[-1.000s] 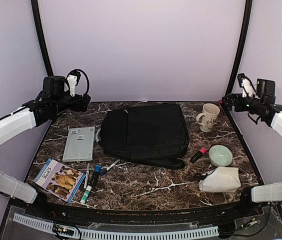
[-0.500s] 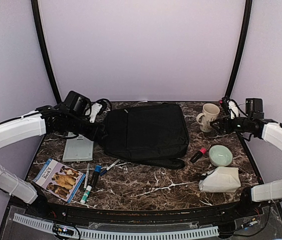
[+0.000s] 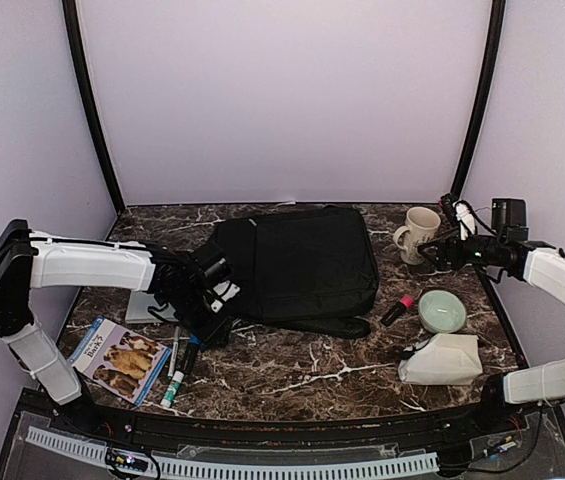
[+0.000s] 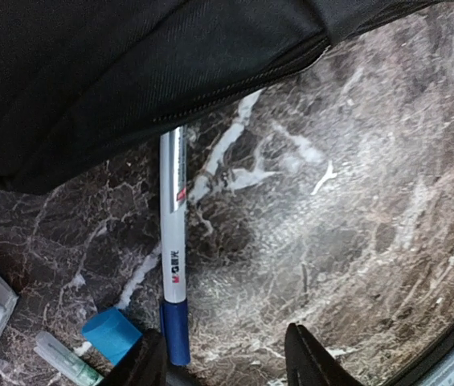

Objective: Pack the student bag
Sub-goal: Move the pen to the center of the board.

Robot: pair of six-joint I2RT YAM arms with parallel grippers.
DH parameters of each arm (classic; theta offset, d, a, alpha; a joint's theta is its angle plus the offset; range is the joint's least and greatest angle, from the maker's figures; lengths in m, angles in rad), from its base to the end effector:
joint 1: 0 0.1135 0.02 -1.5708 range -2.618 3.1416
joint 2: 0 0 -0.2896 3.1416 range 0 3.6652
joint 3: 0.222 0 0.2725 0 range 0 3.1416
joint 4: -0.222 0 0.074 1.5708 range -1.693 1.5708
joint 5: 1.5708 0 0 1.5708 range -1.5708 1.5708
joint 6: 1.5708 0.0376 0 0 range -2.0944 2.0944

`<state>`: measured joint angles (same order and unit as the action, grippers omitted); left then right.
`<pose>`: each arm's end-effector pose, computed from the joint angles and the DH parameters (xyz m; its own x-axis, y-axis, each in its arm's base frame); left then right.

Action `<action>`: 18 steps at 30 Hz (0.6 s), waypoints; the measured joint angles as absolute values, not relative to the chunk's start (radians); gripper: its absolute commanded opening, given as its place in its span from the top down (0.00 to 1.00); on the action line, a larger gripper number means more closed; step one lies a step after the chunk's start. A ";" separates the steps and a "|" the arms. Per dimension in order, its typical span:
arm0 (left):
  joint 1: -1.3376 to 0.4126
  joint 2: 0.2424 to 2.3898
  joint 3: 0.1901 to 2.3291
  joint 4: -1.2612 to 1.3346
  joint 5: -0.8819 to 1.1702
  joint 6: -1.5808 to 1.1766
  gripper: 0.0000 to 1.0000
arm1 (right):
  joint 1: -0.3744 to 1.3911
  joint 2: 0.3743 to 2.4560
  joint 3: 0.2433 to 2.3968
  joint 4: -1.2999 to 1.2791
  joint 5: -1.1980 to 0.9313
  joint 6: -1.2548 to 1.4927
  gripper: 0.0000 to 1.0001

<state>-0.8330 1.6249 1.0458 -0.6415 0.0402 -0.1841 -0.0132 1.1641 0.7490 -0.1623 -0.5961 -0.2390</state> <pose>0.2204 -0.2446 0.2026 -0.7582 0.5621 -0.3304 0.6203 0.7780 -0.0999 0.2612 0.0177 0.2698 -0.4215 -0.1903 -0.8866 -0.5756 0.8117 0.0994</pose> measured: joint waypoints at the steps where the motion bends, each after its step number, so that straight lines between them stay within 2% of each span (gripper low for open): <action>1: -0.835 1.642 1.046 -0.645 0.033 -0.186 0.48 | -0.013 1.164 0.749 -0.161 -0.599 -0.242 0.23; 7: -0.843 1.747 1.071 -0.653 -0.031 -0.184 0.51 | -0.013 1.164 0.749 -0.157 -0.609 -0.255 0.23; 18: -0.856 1.838 1.164 -0.696 -0.050 -0.154 0.81 | -0.013 1.168 0.746 -0.155 -0.610 -0.258 0.22</action>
<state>-0.8558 1.8381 1.1641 -0.6964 -0.0502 -0.1535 -0.0132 1.1679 0.7460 -0.1551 -0.6098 -0.2577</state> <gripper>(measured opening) 0.237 0.773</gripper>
